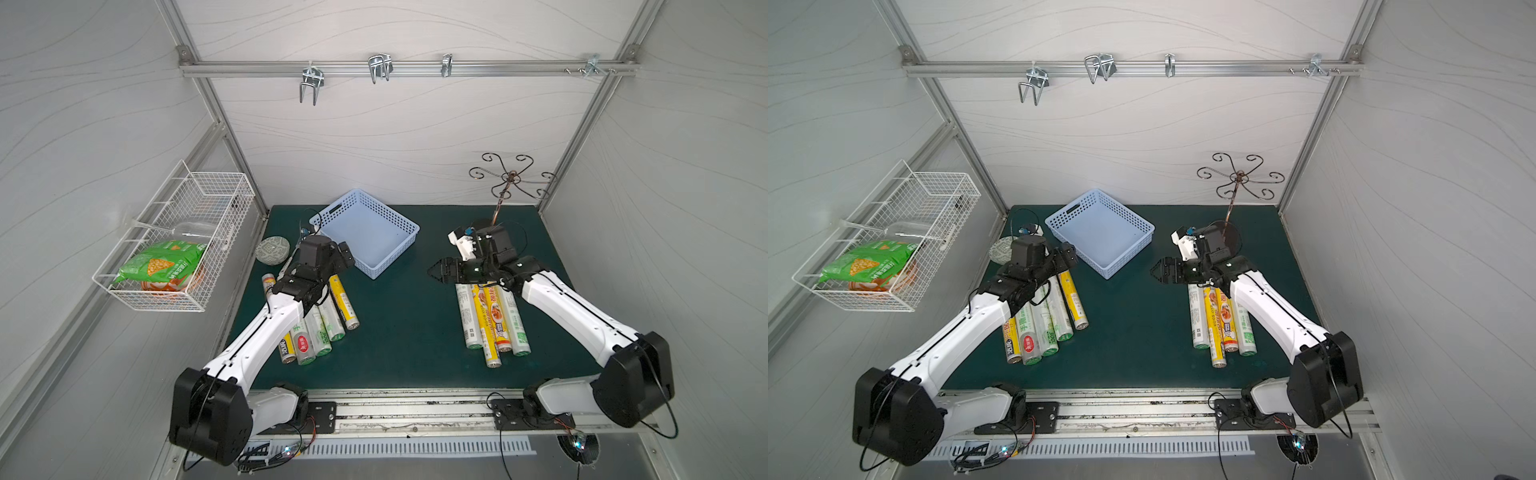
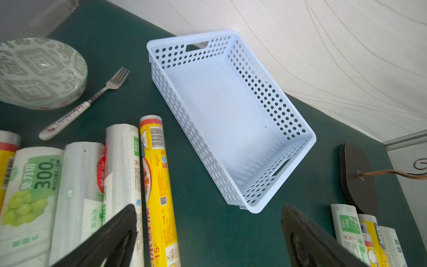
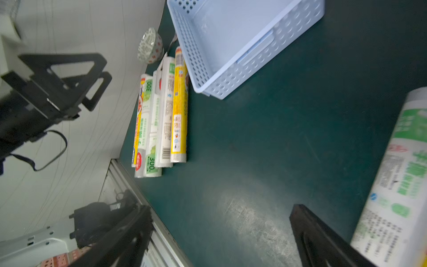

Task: Put the plastic wrap into the basket
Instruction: Move the basket to the center of the board.

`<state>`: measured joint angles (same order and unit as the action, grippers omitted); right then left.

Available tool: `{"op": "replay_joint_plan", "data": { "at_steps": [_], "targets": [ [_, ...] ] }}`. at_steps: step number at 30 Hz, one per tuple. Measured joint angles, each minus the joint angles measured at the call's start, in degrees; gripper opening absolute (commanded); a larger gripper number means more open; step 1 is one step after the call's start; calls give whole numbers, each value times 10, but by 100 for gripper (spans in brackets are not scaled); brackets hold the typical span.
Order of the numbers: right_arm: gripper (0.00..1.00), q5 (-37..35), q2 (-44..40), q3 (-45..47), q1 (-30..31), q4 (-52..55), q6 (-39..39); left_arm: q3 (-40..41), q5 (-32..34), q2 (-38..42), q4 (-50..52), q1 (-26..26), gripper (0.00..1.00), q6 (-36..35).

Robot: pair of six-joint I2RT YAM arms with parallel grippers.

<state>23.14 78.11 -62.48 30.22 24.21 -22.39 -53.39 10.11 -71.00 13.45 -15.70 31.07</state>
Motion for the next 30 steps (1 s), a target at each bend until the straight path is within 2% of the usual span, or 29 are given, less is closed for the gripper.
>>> {"op": "replay_joint_plan", "data": {
  "at_steps": [7,13,17,20,27,30],
  "targets": [
    [99,-37,19,23,63,-31,-34,-92,-28,-112,66,12,98,33],
    [98,-74,50,24,106,-63,-46,-203,-55,-228,118,43,91,48],
    [98,-79,54,26,118,-84,-46,-274,-71,-301,156,62,82,55],
    [98,-78,54,38,118,-110,-46,-325,-81,-355,183,73,80,55],
    [98,-74,65,58,118,-142,-43,-405,-89,-447,236,80,68,46],
    [99,-75,70,58,118,-148,-42,-424,-94,-467,249,80,57,43]
  ]
}}
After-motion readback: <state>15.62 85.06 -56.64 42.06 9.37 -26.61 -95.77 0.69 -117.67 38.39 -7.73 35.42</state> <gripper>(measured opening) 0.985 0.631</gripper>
